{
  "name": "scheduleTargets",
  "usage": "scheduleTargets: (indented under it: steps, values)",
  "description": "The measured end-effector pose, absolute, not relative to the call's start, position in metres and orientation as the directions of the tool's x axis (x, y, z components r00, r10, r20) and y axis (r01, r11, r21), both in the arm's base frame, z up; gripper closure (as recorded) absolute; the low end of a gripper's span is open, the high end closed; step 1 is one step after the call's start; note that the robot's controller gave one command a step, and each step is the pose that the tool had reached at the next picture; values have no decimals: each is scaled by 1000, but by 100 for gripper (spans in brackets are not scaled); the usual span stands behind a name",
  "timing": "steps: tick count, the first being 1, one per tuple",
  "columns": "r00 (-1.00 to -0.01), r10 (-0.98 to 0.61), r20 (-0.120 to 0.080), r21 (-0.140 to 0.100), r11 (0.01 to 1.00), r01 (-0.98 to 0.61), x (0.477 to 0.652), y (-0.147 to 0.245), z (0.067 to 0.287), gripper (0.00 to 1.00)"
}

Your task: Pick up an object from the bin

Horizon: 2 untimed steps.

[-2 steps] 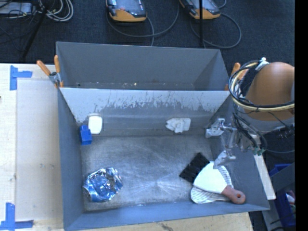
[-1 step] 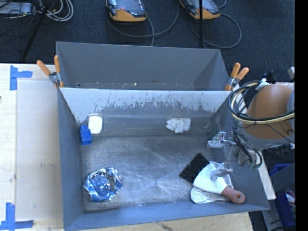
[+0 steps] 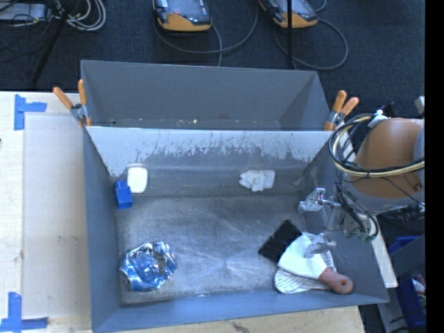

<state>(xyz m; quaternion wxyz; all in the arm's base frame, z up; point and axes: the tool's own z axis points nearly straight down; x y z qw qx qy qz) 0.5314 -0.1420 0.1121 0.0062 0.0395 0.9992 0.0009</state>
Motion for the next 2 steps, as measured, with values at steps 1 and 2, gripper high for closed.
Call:
scheduleTargets:
  steps: [1,2]
  values:
    - [-987,158,-1,1,987,158,549,-87,111,0]
    - [-999,-32,-3,3,999,-32,555,-87,82,0]
